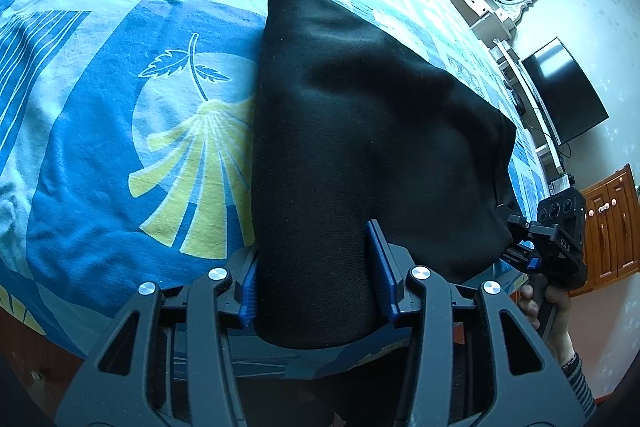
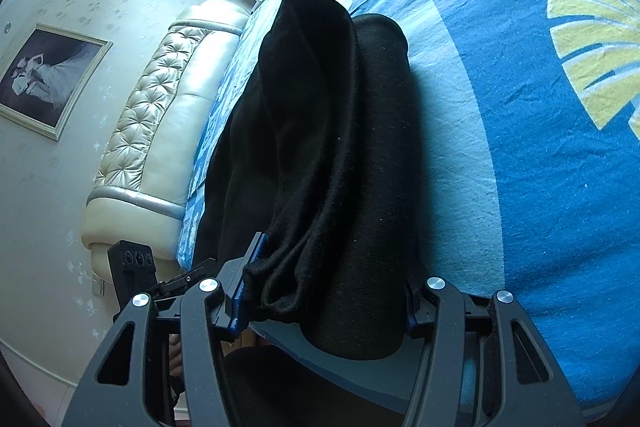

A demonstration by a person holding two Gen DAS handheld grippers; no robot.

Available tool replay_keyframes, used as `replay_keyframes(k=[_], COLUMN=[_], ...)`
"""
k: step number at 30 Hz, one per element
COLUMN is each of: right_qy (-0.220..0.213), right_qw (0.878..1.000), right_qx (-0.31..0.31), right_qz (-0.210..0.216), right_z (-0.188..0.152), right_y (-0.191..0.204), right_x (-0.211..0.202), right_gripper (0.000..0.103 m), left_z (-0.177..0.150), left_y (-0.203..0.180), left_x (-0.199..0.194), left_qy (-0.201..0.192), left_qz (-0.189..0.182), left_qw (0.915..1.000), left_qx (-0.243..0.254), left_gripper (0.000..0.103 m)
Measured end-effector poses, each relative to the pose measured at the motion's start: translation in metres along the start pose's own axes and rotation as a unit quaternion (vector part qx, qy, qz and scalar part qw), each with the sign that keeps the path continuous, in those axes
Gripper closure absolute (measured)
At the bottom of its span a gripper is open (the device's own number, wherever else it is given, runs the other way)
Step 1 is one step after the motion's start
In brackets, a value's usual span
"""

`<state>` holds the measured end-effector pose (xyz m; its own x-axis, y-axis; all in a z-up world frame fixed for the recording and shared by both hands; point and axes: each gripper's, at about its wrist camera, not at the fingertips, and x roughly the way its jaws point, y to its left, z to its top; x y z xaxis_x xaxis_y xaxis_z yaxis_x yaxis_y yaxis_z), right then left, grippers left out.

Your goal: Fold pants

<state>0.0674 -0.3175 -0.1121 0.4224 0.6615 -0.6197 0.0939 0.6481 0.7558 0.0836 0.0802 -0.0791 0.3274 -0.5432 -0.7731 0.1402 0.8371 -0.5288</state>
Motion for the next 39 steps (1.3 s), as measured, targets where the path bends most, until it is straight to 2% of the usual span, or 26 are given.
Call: replay_keyframes(k=[2,3,5,8,11,16,19,22,27,29,33,39], right_qy=[-0.001,-0.001,0.004,0.012,0.009,0.0,-0.023,-0.038,-0.04,-0.041,-0.037,-0.016], right_qw=[1.0,1.0,1.0,1.0,1.0,1.0,0.999,0.999,0.999,0.999,0.999,0.999], right_qx=[0.004,0.006,0.007,0.002,-0.005,0.011,-0.004,0.006,0.014,0.016,0.015,0.008], right_qz=[0.008,0.012,0.023,0.027,0.014,0.007,-0.027,-0.007,0.006,0.013,0.026,0.048], right_z=[0.001,0.001,0.001,0.002,0.001,0.009,0.017,0.031,0.06,0.073,0.094,0.111], right_y=[-0.002,-0.002,-0.004,-0.007,-0.011,-0.024,-0.021,-0.023,-0.027,-0.028,-0.026,-0.018], right_x=[-0.001,-0.002,-0.004,-0.009,-0.019,-0.039,-0.052,-0.052,-0.027,-0.015,0.001,0.022], right_gripper=[0.046,0.045,0.042,0.042,0.042,0.041,0.03,0.026,0.024,0.024,0.021,0.021], left_z=[0.0,-0.001,-0.002,-0.002,-0.001,0.002,0.009,0.027,0.065,0.085,0.112,0.132], left_y=[0.0,0.001,0.002,0.003,0.007,0.025,0.038,0.05,0.058,0.058,0.055,0.049], left_x=[0.0,-0.001,-0.004,-0.01,-0.015,-0.028,-0.033,-0.027,-0.003,0.011,0.035,0.054], left_qy=[-0.004,-0.008,-0.017,-0.03,-0.03,-0.039,-0.05,-0.052,-0.041,-0.033,-0.033,-0.029], left_qz=[0.0,-0.003,-0.004,0.003,0.009,0.0,-0.002,-0.011,-0.058,-0.079,-0.086,-0.102], left_qw=[1.0,0.9999,0.9997,0.999,0.9984,0.9984,0.9982,0.9985,0.997,0.9955,0.9947,0.9938], left_qx=[0.005,0.007,0.014,0.033,0.047,0.04,0.032,0.009,-0.031,-0.041,-0.045,-0.034], left_gripper=[0.048,0.046,0.036,0.027,0.025,0.023,0.021,0.021,0.02,0.017,0.014,0.013])
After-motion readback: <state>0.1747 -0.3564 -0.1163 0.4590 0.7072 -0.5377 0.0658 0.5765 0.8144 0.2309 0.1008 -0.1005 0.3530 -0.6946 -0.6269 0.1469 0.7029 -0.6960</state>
